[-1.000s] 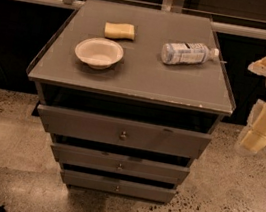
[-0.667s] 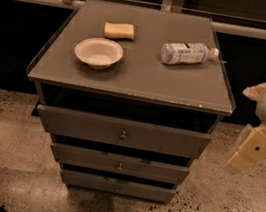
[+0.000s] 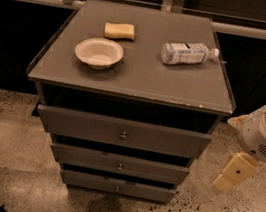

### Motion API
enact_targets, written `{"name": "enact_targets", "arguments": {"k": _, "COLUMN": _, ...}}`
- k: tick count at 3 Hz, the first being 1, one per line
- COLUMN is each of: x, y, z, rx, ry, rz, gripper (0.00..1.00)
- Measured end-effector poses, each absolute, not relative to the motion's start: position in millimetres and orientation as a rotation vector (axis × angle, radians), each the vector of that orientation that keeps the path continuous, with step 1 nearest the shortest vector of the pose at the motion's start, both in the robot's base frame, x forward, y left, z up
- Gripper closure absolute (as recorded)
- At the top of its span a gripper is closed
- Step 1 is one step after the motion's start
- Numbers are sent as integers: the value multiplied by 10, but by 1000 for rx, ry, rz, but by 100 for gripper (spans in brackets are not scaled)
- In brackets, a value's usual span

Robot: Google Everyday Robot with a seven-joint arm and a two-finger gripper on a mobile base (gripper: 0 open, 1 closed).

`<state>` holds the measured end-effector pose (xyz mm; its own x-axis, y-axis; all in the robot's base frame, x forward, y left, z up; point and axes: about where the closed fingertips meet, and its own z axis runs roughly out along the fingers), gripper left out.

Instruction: Open bottom drawer

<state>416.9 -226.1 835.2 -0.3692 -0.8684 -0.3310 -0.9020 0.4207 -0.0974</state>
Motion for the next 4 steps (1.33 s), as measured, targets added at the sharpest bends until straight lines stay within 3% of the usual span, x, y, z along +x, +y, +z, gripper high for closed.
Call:
{"name": "enact_targets", "arguments": {"k": 1, "x": 4120, "y": -2268, "z": 8393, "rx": -1502, "ry": 2329, "rz": 115, "gripper": 0}}
{"name": "enact_targets", "arguments": {"k": 3, "x": 3784, "y": -2211, "z": 7397, "rx": -1238, "ry": 2428, "rz": 194, "gripper": 0}}
{"name": "enact_targets", "arguments": {"k": 4, "x": 3872, "y": -2231, "z": 7344, "rx": -1206, "ry": 2401, "rz": 148, "gripper": 0}}
